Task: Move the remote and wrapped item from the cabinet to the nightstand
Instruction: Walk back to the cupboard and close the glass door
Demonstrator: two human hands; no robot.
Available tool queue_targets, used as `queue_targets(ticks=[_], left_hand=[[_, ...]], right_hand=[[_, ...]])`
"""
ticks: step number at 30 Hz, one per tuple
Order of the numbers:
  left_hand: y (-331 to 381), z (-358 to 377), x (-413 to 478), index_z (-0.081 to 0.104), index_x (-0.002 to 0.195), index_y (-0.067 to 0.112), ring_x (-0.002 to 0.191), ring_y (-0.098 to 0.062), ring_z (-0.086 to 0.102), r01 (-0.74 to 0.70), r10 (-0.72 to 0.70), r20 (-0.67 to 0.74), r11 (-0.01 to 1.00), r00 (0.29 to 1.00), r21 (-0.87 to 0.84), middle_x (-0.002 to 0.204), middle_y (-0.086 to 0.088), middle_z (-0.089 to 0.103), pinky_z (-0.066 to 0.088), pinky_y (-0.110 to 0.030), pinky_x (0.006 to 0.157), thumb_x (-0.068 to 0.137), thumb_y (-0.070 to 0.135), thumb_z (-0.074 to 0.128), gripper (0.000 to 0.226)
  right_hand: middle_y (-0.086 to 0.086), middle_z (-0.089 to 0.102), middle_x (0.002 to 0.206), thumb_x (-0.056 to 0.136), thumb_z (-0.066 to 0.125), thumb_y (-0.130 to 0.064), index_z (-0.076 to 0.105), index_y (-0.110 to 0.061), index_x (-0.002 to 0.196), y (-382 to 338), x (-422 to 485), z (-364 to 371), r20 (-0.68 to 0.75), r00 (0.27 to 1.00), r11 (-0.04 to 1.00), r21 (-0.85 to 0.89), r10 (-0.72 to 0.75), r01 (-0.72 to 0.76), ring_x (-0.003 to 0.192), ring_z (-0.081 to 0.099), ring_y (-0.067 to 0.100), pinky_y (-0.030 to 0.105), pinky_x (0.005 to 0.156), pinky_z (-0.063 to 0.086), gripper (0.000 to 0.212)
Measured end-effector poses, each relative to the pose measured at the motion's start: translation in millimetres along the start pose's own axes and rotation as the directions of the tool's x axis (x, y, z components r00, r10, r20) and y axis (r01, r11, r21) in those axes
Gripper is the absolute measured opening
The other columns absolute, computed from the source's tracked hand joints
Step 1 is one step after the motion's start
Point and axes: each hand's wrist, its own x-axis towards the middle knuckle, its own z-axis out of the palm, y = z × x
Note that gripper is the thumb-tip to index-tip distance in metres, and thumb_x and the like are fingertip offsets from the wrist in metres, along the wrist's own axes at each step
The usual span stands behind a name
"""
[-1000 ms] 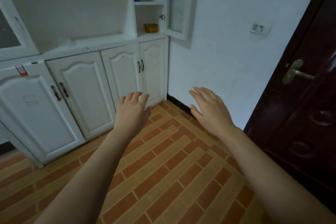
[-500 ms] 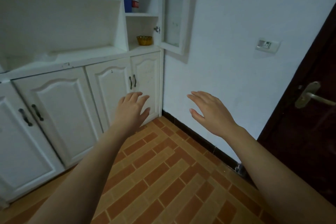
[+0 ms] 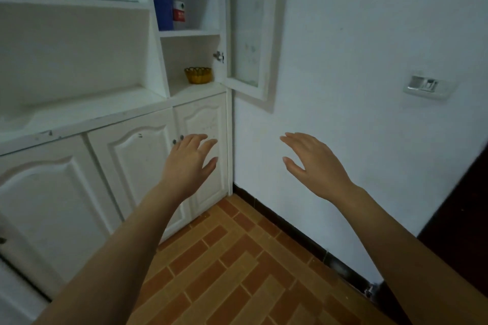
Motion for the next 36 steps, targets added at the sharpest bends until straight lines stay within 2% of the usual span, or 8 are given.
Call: queue_targets(ticks=[11,21,27,32,36], left_hand=[[-22,90,168,0.049,0.125,0.011,0.120,-0.033,0.045,0.055,-0.053,-0.079,0.998,0.995,0.018,0.127,-0.017,0.053,0.036,-0.047,0.098,0.087,0.027,0.055,0.042],[-66,169,254,0.051,0.124,0.011,0.118,-0.034,0.047,0.068,-0.070,-0.045,0.997,0.997,-0.035,0.126,-0.018,0.054,0.038,-0.048,0.096,0.086,0.025,0.058,0.042],[-120,215,327,0.051,0.125,0.010,0.118,-0.035,0.046,-0.024,0.023,-0.008,0.995,1.000,-0.094,0.127,-0.019,0.053,0.038,-0.048,0.095,0.086,0.024,0.058,0.042],[-161,240,397,0.051,0.125,0.008,0.117,-0.036,0.046,-0.168,0.167,-0.018,0.974,0.986,-0.154,0.127,-0.020,0.053,0.039,-0.048,0.094,0.086,0.023,0.059,0.042],[-187,263,439,0.049,0.126,0.008,0.117,-0.038,0.047,-0.241,0.245,-0.011,0.947,0.970,-0.211,0.127,-0.022,0.052,0.039,-0.049,0.094,0.086,0.023,0.059,0.044]], right_hand=[[0.004,0.037,0.145,0.095,0.042,-0.031,0.035,-0.018,0.137,128,161,48,-0.009,0.997,0.997,-0.006,-0.076,0.076,0.135,0.029,0.020,0.034,0.109,0.022,0.045],[0.004,0.038,0.145,0.095,0.041,-0.029,0.036,-0.017,0.137,182,259,98,0.000,0.999,0.999,0.014,-0.035,0.035,0.134,0.029,0.019,0.033,0.108,0.023,0.044],[0.004,0.038,0.144,0.095,0.039,-0.031,0.037,-0.016,0.136,196,316,135,-0.032,0.996,0.996,-0.029,0.083,-0.084,0.133,0.031,0.020,0.032,0.107,0.023,0.044],[0.008,0.047,0.138,0.090,0.039,-0.034,0.043,-0.013,0.133,197,357,160,-0.136,0.966,0.975,-0.008,0.220,-0.223,0.129,0.039,0.023,0.037,0.106,0.030,0.047],[0.005,0.041,0.142,0.094,0.044,-0.028,0.037,-0.016,0.136,191,384,175,-0.167,0.927,0.941,0.037,0.337,-0.335,0.132,0.034,0.019,0.034,0.108,0.026,0.044]])
